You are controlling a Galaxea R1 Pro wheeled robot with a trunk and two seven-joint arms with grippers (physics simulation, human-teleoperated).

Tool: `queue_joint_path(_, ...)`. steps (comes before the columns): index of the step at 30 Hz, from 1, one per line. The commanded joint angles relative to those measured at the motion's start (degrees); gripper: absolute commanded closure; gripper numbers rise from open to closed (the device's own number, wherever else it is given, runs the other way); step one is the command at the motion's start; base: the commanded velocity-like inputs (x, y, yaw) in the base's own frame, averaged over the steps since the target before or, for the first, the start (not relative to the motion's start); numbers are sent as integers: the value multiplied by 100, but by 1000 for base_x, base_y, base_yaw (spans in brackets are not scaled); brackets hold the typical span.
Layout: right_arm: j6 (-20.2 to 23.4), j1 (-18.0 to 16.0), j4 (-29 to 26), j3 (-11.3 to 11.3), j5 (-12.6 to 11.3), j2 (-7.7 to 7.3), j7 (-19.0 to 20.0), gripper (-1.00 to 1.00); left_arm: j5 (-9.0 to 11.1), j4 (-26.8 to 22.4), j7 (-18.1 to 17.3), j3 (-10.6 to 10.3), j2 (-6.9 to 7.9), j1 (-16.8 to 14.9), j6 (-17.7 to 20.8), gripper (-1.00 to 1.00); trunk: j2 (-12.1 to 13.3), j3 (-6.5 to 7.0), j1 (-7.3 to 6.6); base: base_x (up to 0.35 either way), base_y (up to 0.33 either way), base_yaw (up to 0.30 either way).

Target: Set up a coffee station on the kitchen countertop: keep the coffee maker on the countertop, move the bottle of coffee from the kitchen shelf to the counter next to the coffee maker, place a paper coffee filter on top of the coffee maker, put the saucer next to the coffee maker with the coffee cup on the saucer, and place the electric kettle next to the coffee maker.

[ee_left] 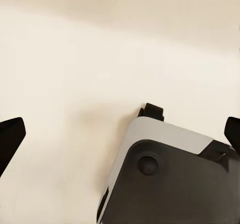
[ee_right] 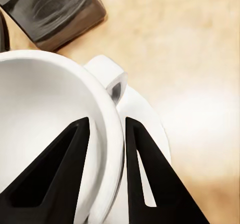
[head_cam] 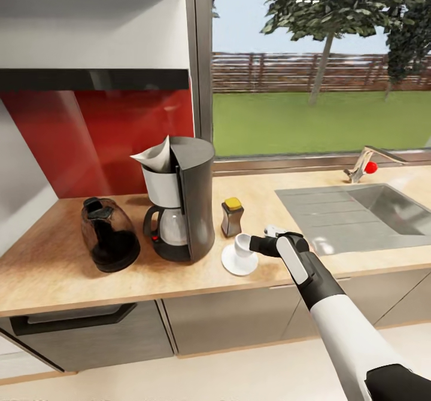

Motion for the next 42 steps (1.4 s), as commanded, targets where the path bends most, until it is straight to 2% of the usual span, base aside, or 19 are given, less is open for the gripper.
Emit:
queue_joint_path(1, 7, -5, -6, 8, -70, -1, -53, 100, 30, 1, 9, 3, 0, -4, -7, -100, -51, -37, 24, 0, 0, 0)
queue_joint_path(5, 7, -5, -4, 8, -70, -2, -53, 100, 30, 0, 9, 3, 0, -4, -7, -100, -211, -144, 112, 0, 0, 0)
queue_joint_path(15, 8, -5, -5, 8, -70, -1, -53, 100, 30, -5, 9, 3, 0, -4, -7, -100, -211, -232, 112, 0, 0, 0)
queue_joint_path(28, 8, -5, -2, 8, -70, -1, -53, 100, 30, -6, 9, 3, -9, -4, -15, -100, -211, -243, 112, -53, 0, 0)
queue_joint_path(31, 8, -5, -6, 8, -70, -1, -53, 100, 30, -6, 9, 3, -9, -4, -15, -100, -332, -307, 178, 0, 0, 0)
queue_joint_path(42, 8, -5, -4, 8, -70, -3, -53, 100, 30, -6, 9, 3, -9, -4, -13, -100, -332, -355, 178, 0, 0, 0)
